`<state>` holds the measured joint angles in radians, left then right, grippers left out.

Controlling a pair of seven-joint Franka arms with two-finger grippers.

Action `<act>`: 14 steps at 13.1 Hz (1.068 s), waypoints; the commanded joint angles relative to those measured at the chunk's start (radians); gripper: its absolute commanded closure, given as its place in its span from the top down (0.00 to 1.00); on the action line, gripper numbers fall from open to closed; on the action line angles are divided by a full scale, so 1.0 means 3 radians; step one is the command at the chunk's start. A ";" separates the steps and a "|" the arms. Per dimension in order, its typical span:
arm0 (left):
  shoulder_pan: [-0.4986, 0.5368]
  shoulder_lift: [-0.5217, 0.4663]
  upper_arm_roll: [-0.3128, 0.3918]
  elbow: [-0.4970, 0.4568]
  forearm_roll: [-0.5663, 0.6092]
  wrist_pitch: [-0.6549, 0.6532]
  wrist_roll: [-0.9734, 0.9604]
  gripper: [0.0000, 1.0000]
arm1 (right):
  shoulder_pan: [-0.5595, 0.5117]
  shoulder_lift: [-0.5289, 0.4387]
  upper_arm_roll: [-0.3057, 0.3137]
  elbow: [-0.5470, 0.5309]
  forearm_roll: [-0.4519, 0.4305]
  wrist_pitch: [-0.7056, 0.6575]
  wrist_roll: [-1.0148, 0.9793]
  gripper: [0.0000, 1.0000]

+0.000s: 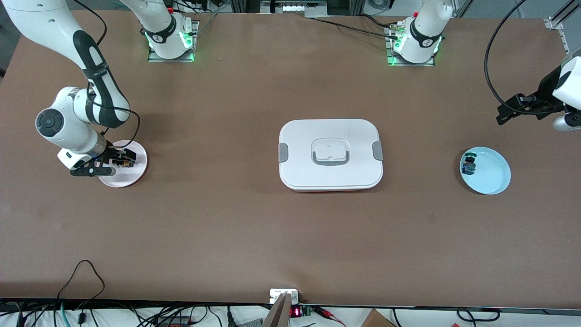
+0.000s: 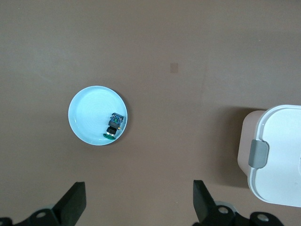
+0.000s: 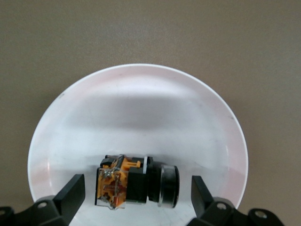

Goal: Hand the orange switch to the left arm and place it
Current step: 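Close the right gripper on the orange switch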

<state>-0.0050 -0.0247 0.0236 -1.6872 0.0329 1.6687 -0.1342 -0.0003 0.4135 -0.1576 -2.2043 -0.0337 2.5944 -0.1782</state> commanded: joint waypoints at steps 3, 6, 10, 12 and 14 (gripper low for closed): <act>0.0037 0.0113 0.0003 0.0275 0.0039 -0.0127 0.0002 1.00 | -0.0045 0.0043 0.0029 -0.0031 -0.0031 0.0096 -0.0055 1.00; 0.0037 0.0118 0.0003 0.0301 0.0029 -0.0127 0.0028 1.00 | -0.0060 0.0063 0.0029 -0.0026 -0.0031 0.0101 -0.0055 1.00; 0.0027 0.0113 -0.0022 0.0357 0.0059 -0.0122 0.0109 1.00 | -0.0060 0.0084 0.0024 -0.0031 -0.0036 0.0167 -0.0116 1.00; 0.0022 0.0240 -0.0017 0.0378 0.0044 -0.0122 0.0130 1.00 | -0.0060 0.0084 0.0024 -0.0036 -0.0036 0.0193 -0.0137 0.98; 0.0022 0.0231 -0.0022 0.0378 0.0049 -0.0193 0.0110 1.00 | -0.0060 0.0084 0.0024 -0.0036 -0.0036 0.0193 -0.0137 0.91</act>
<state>-0.0005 0.0149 0.0217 -1.6175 0.0329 1.6515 -0.1213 -0.0064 0.4396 -0.1576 -2.2043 -0.0337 2.6292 -0.2037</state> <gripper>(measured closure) 0.000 0.035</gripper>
